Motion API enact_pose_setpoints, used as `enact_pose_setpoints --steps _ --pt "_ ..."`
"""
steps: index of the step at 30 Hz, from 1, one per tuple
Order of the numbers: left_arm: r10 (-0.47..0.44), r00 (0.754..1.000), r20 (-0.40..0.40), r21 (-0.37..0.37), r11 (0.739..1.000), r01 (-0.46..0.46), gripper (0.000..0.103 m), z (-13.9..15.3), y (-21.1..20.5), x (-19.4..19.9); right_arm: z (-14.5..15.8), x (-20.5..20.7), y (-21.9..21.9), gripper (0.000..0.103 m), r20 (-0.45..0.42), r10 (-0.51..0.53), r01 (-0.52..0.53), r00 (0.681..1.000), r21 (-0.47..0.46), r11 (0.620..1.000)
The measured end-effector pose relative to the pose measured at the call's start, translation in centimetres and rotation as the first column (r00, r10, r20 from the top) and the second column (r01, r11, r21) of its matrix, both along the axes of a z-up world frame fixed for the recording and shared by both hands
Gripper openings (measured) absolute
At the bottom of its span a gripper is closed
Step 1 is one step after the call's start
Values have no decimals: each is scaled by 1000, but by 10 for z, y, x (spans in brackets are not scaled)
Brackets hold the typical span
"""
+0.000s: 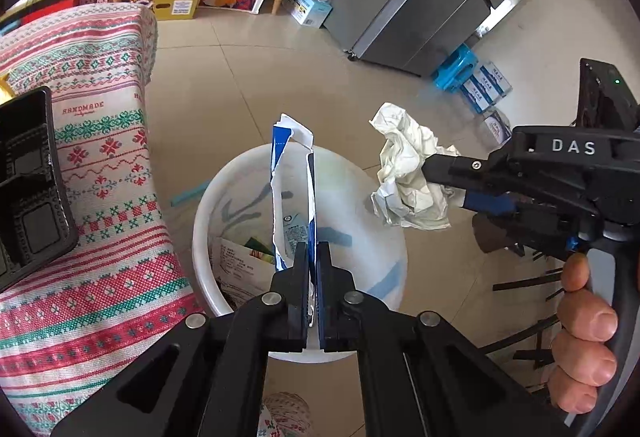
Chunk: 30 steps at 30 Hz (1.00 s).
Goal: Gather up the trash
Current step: 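Carry the blue box and white tissue to the white bucket and release both, then grasp the red can with the left tool while the right tool grasps the yellow chip bag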
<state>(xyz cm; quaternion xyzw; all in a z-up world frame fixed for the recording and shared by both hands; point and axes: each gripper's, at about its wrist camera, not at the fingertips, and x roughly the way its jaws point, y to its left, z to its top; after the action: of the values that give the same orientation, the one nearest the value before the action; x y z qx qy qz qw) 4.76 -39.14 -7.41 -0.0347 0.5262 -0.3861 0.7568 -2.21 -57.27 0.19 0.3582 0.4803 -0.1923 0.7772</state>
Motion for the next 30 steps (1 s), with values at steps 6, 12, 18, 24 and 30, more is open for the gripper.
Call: enact_pose_setpoints --steps 6,12,18,24,30 --pt "-17 998 -68 6 1000 17 8 -14 -5 6 -1 2 2 28 -7 -1 1 1000 -3 1000" --pt "-9 998 -55 9 1000 10 19 -12 1 11 1 3 3 28 -14 -16 16 1000 -21 1000" --pt "2 999 -48 2 1000 -2 34 -4 11 9 1 5 5 43 -46 -34 32 998 -46 998" --pt "23 999 -31 -5 1000 -23 34 10 37 3 5 3 2 47 -41 -58 56 997 -66 996" --pt "81 997 21 -14 997 -80 35 31 80 4 8 8 9 47 -33 -40 38 999 -74 997"
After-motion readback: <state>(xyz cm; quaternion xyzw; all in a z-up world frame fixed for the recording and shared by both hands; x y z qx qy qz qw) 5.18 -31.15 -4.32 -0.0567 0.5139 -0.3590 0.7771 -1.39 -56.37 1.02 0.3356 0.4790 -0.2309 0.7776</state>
